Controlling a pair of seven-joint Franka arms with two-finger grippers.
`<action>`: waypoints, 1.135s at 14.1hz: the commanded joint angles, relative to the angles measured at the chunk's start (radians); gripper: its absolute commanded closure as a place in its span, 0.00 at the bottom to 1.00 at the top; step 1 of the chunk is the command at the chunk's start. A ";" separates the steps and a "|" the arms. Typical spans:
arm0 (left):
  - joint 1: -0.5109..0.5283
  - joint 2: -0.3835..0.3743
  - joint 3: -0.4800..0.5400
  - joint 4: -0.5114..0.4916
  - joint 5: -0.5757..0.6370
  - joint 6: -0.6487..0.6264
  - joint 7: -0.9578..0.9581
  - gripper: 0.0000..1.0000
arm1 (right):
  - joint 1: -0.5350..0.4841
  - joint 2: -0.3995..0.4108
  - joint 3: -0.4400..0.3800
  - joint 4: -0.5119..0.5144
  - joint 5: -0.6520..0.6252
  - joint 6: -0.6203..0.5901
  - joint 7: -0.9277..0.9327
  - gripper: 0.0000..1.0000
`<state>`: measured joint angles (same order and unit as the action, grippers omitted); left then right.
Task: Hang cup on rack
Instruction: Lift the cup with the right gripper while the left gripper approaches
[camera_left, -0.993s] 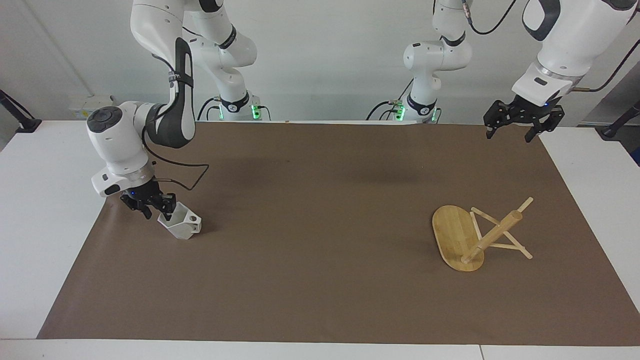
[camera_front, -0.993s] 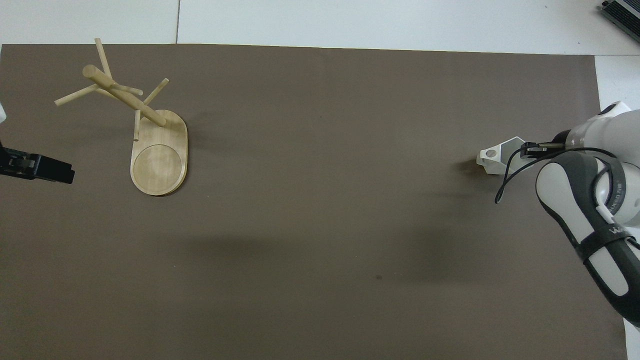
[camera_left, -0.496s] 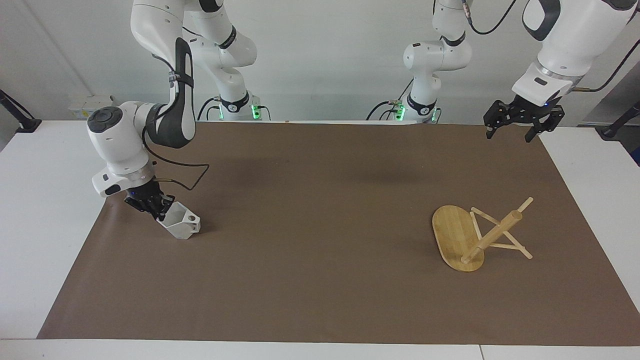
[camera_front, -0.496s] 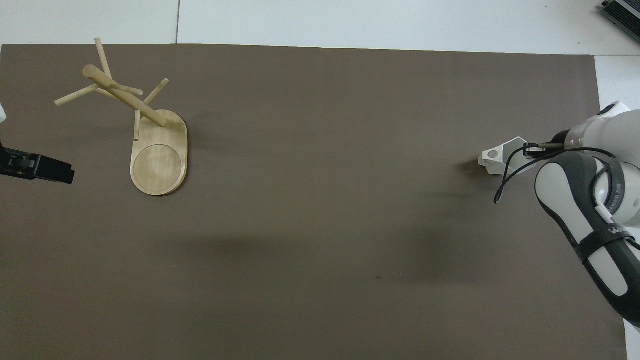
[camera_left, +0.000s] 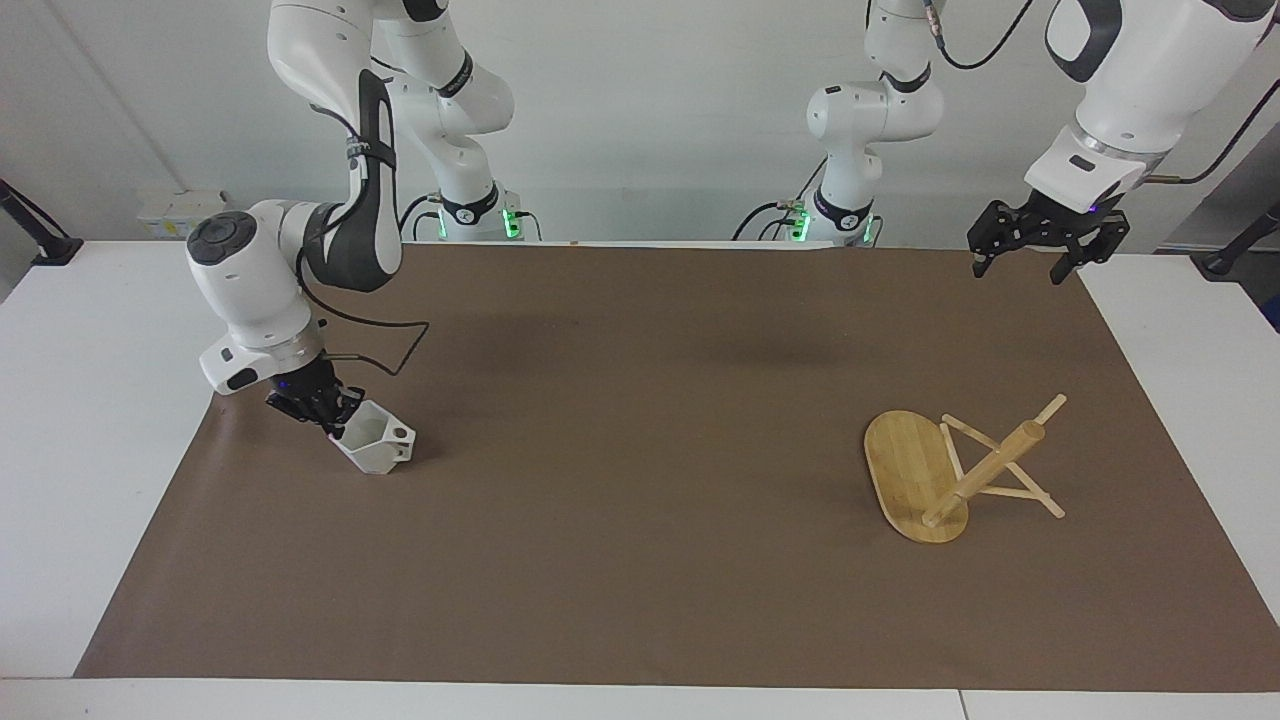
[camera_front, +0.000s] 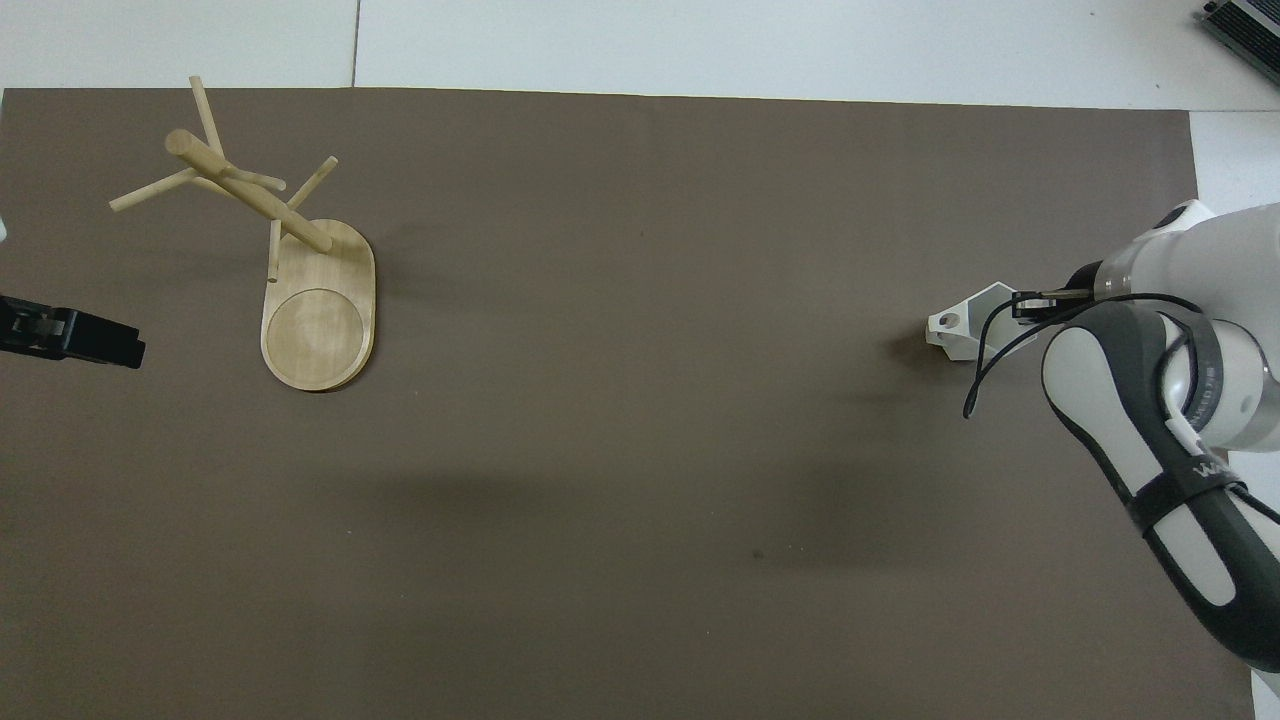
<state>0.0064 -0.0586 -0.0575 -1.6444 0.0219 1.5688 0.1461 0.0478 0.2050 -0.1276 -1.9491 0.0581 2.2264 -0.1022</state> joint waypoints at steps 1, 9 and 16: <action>0.001 -0.014 0.007 -0.008 0.013 -0.015 0.016 0.00 | 0.018 -0.016 0.022 0.117 0.098 -0.147 0.047 1.00; 0.001 -0.027 0.008 -0.032 -0.063 0.048 0.166 0.00 | 0.020 -0.036 0.100 0.275 0.461 -0.297 0.061 1.00; -0.013 -0.099 0.008 -0.227 -0.223 0.298 0.457 0.00 | 0.027 -0.033 0.204 0.322 0.811 -0.291 0.084 1.00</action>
<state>0.0046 -0.0984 -0.0576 -1.7828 -0.1758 1.7940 0.4965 0.0849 0.1655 0.0482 -1.6462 0.7941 1.9441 -0.0462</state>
